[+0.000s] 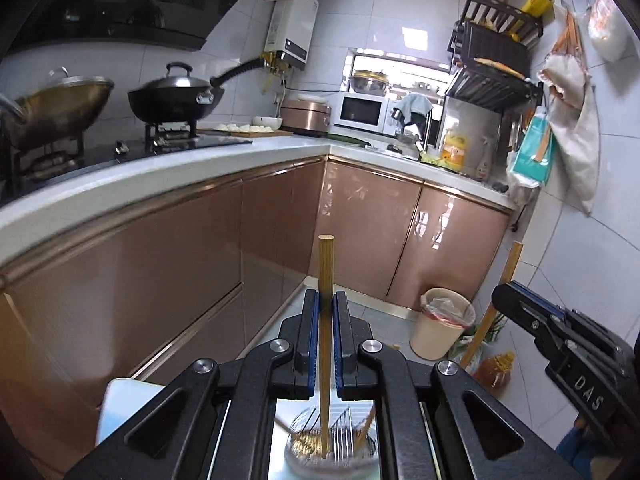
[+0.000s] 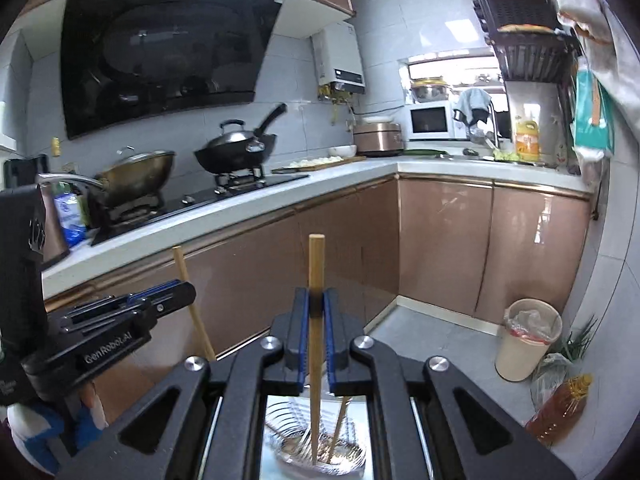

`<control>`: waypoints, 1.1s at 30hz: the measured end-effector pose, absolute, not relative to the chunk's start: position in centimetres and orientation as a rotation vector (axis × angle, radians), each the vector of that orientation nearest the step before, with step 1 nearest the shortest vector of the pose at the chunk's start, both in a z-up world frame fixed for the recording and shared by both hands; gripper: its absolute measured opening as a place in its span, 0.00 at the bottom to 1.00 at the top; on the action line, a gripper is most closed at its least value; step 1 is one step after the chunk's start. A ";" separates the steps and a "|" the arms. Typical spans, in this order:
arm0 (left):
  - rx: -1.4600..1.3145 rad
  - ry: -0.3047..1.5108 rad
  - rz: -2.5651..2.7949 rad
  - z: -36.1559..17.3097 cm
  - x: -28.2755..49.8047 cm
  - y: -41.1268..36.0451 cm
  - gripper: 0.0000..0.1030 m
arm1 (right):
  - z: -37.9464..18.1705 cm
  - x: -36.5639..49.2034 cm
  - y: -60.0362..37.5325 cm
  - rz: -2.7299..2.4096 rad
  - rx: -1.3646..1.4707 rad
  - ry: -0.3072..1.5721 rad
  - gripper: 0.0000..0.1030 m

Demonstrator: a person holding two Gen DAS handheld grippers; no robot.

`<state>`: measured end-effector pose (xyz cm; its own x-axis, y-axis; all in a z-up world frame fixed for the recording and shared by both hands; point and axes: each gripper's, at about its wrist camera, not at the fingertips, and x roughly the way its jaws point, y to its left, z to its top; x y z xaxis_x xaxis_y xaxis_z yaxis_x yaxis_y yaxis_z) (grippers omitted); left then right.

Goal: Organize utensils
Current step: 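Lower both chopsticks into the wire holder and open both tools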

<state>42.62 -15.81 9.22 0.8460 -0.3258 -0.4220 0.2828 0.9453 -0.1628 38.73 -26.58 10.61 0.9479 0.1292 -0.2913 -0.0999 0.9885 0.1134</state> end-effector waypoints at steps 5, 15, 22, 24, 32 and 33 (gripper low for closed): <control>-0.111 0.486 -0.307 4.1 44.8 -16.9 0.06 | 5.4 40.7 -27.2 0.097 0.096 0.313 0.06; -0.011 0.427 -0.292 0.3 44.1 -18.3 0.06 | -1.3 41.8 -26.6 0.092 0.076 0.354 0.07; 0.005 0.446 -0.317 0.8 43.7 -18.0 0.28 | -2.7 41.2 -26.9 0.081 0.081 0.389 0.08; 0.004 0.442 -0.320 1.0 43.4 -17.8 0.34 | -2.7 41.0 -27.0 0.077 0.084 0.395 0.10; -0.006 0.410 -0.328 3.5 40.2 -15.8 0.48 | -1.2 38.2 -27.1 0.060 0.074 0.388 0.28; -0.008 0.404 -0.327 4.0 39.6 -15.3 0.54 | -0.8 37.6 -27.1 0.058 0.074 0.385 0.30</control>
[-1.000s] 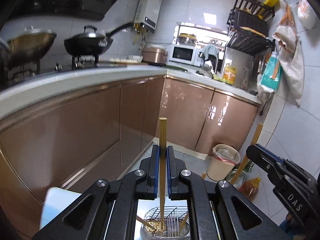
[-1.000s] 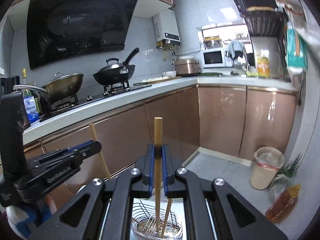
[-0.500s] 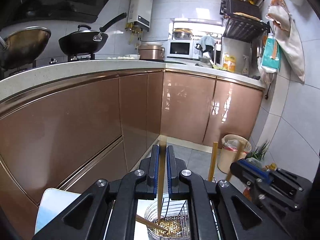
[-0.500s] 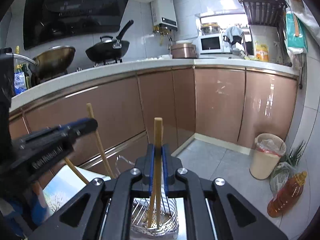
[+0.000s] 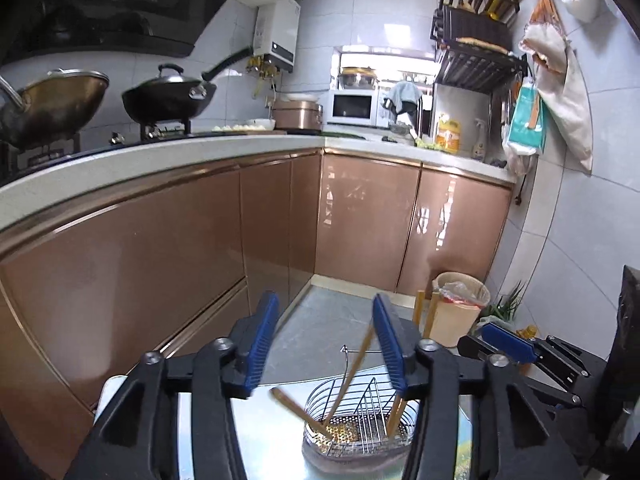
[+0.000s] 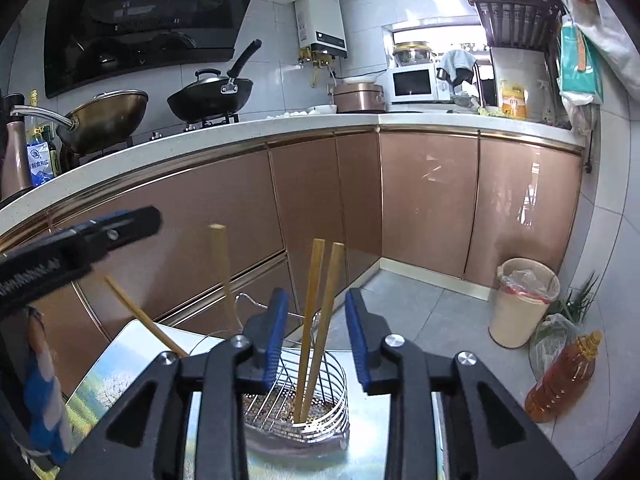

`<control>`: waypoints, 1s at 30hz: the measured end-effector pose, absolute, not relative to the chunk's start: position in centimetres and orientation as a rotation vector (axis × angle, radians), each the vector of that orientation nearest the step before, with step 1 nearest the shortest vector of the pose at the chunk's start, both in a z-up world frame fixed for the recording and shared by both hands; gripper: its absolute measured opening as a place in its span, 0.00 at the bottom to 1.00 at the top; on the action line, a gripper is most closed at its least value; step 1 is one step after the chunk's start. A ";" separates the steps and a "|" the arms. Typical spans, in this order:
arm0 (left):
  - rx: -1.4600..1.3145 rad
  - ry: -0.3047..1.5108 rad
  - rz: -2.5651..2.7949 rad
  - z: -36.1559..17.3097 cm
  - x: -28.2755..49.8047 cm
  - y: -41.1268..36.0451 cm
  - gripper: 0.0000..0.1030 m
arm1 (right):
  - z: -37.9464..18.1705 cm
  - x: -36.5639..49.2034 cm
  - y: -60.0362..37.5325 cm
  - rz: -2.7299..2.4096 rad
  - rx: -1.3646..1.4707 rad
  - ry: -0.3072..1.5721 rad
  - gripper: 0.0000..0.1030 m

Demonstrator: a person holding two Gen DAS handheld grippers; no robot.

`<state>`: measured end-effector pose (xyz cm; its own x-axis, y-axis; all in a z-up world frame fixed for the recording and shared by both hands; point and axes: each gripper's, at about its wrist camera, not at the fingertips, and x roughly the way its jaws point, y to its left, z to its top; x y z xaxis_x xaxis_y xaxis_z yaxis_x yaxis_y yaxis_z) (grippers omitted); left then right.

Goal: Organize utensils
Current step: 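Lower both chopsticks into the wire holder and open both tools, then move both open tools back over the chopsticks beside the pink spoon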

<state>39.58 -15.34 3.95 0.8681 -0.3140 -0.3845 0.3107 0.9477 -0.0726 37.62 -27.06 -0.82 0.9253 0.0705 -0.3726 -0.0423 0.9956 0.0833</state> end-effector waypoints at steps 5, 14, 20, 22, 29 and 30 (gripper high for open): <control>-0.019 0.368 -0.291 6.2 35.7 -11.7 0.62 | 1.1 34.2 -26.6 0.049 0.059 0.364 0.32; -0.057 0.397 -0.217 9.0 28.7 -2.5 0.63 | 5.4 26.5 -24.4 0.057 0.016 0.315 0.33; -0.092 0.410 -0.157 10.2 24.0 3.1 0.64 | 7.5 21.9 -22.1 0.078 -0.008 0.308 0.39; -0.096 0.429 -0.132 10.1 22.6 4.8 0.71 | 7.8 20.5 -21.4 0.085 -0.010 0.317 0.44; -0.101 0.497 -0.089 9.2 17.9 9.3 0.78 | 7.6 16.3 -18.4 0.145 -0.011 0.377 0.44; -0.101 0.508 -0.087 9.0 17.4 9.7 0.80 | 7.3 15.8 -18.0 0.156 -0.015 0.389 0.44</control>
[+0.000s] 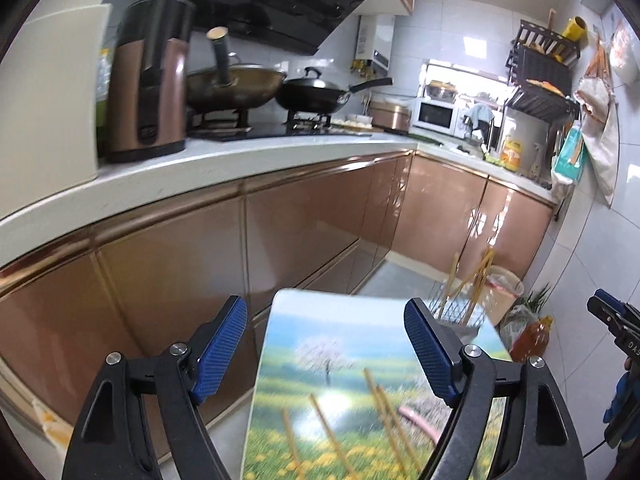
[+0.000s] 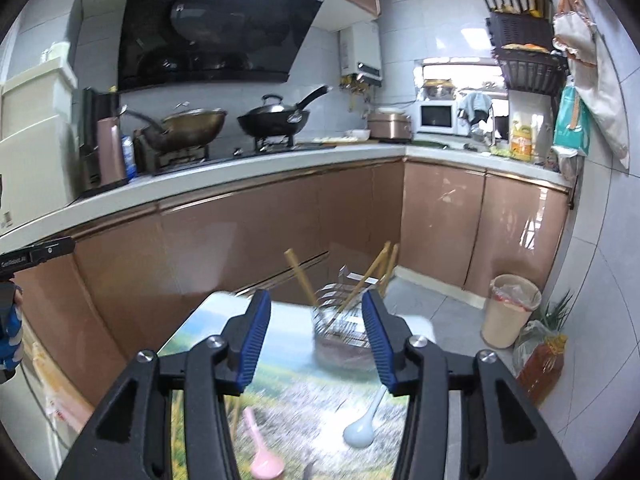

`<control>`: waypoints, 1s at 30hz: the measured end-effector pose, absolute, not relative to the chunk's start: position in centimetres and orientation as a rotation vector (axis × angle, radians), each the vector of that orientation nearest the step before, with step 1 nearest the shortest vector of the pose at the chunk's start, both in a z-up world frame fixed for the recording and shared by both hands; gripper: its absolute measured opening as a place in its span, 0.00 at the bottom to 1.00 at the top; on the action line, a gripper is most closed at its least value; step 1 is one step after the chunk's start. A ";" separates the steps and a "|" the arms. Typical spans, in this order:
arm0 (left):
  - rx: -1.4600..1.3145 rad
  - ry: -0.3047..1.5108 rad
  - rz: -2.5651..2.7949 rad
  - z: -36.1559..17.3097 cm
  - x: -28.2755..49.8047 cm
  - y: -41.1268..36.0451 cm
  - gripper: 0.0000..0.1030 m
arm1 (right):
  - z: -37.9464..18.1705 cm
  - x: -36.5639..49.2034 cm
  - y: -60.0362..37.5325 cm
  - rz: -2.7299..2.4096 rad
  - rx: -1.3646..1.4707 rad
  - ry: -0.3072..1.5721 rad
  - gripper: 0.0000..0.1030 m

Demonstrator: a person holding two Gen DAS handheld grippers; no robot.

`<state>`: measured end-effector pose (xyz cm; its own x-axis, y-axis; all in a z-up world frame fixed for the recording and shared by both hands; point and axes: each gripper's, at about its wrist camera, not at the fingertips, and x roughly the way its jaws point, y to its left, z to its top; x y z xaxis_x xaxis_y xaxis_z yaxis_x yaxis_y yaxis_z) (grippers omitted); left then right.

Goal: Organize utensils
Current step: 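Move both open tools back over the chopsticks beside the pink spoon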

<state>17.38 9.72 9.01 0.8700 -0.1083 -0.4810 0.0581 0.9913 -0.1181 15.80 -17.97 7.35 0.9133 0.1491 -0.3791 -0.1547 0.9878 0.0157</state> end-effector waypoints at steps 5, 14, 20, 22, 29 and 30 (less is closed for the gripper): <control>-0.108 0.565 -0.090 7.2 15.9 11.2 0.81 | 5.0 14.6 -15.7 0.239 -0.008 0.474 0.44; -0.114 0.752 -0.084 -0.1 17.6 11.8 0.77 | -1.7 17.6 -12.2 0.331 -0.014 0.664 0.44; -0.140 0.895 -0.069 -5.5 20.8 12.2 0.70 | -5.5 21.5 -10.5 0.367 -0.038 0.781 0.43; -0.133 0.941 -0.066 -7.2 21.8 12.2 0.68 | -6.7 22.8 -10.1 0.377 -0.047 0.817 0.42; -0.128 1.086 -0.048 -13.1 25.0 12.3 0.61 | -11.5 27.7 -8.4 0.409 -0.071 0.952 0.34; -0.128 1.100 -0.045 -13.7 25.4 12.4 0.61 | -12.1 28.3 -8.1 0.413 -0.073 0.969 0.33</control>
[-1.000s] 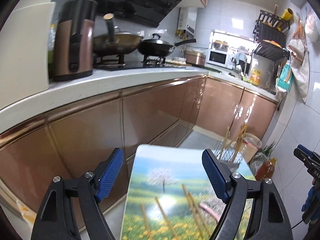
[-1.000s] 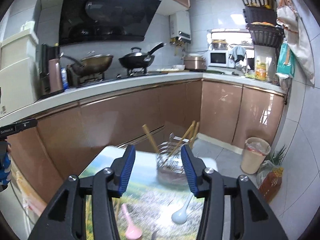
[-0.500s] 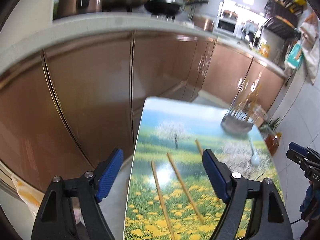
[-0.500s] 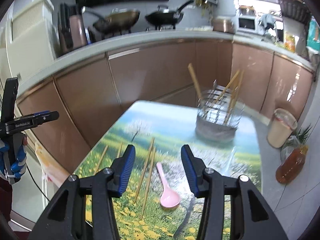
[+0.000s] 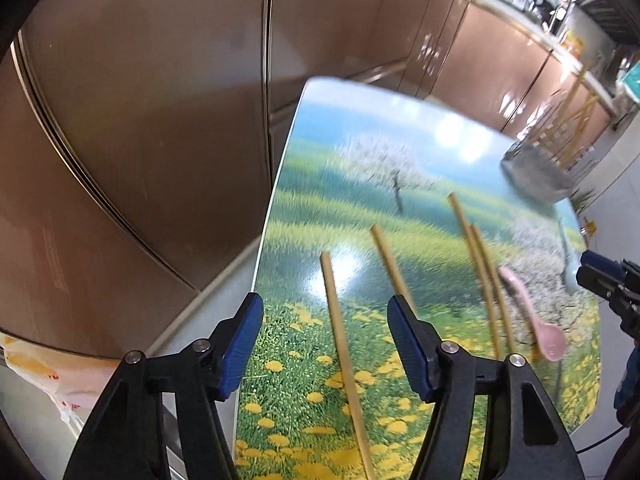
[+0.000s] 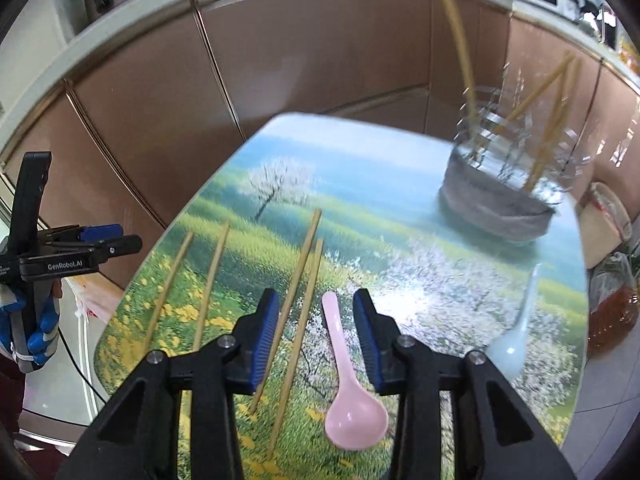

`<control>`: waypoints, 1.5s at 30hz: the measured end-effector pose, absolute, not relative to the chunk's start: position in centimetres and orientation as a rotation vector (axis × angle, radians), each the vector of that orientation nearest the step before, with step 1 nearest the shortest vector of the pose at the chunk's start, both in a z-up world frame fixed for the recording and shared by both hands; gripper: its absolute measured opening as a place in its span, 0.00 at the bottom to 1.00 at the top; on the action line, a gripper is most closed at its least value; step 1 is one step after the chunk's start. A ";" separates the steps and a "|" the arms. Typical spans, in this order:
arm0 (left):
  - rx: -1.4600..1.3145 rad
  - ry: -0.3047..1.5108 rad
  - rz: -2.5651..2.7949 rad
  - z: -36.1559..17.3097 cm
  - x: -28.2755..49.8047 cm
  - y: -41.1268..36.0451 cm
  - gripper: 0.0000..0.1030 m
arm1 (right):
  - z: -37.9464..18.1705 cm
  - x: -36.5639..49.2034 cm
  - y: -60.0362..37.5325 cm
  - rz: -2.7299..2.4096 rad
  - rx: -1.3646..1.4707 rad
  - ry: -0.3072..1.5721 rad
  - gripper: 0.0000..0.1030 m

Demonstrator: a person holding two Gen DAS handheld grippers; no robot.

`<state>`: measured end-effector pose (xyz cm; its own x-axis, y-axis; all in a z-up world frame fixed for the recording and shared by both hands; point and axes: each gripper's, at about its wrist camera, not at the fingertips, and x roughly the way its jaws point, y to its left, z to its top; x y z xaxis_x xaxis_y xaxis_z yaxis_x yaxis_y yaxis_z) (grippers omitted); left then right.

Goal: Organize utensils
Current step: 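Move both open tools back over the chopsticks beside the pink spoon, then grasp a chopstick with the left tool while the right tool grasps another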

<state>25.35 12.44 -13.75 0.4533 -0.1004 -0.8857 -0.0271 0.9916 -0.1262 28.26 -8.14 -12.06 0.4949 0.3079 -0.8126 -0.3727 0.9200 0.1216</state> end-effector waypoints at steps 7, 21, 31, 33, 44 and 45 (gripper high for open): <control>-0.127 1.187 -0.037 -17.0 27.3 13.0 0.56 | -15.8 32.1 -5.5 0.450 -0.126 1.078 0.28; -0.110 1.226 -0.031 -18.8 28.2 13.6 0.55 | -18.8 34.4 -3.7 0.458 -0.193 1.159 0.28; -0.083 1.263 -0.038 -18.7 28.3 13.1 0.46 | -20.1 35.1 -3.1 0.442 -0.217 1.203 0.23; -0.080 1.282 -0.034 -18.7 28.7 13.0 0.45 | -20.2 35.4 -2.7 0.437 -0.229 1.217 0.22; -0.041 1.378 0.004 -18.8 31.2 11.5 0.12 | -20.4 37.4 -1.2 0.397 -0.243 1.262 0.11; -0.036 1.378 0.008 -18.8 31.3 11.2 0.11 | -20.5 37.5 -1.1 0.392 -0.243 1.263 0.10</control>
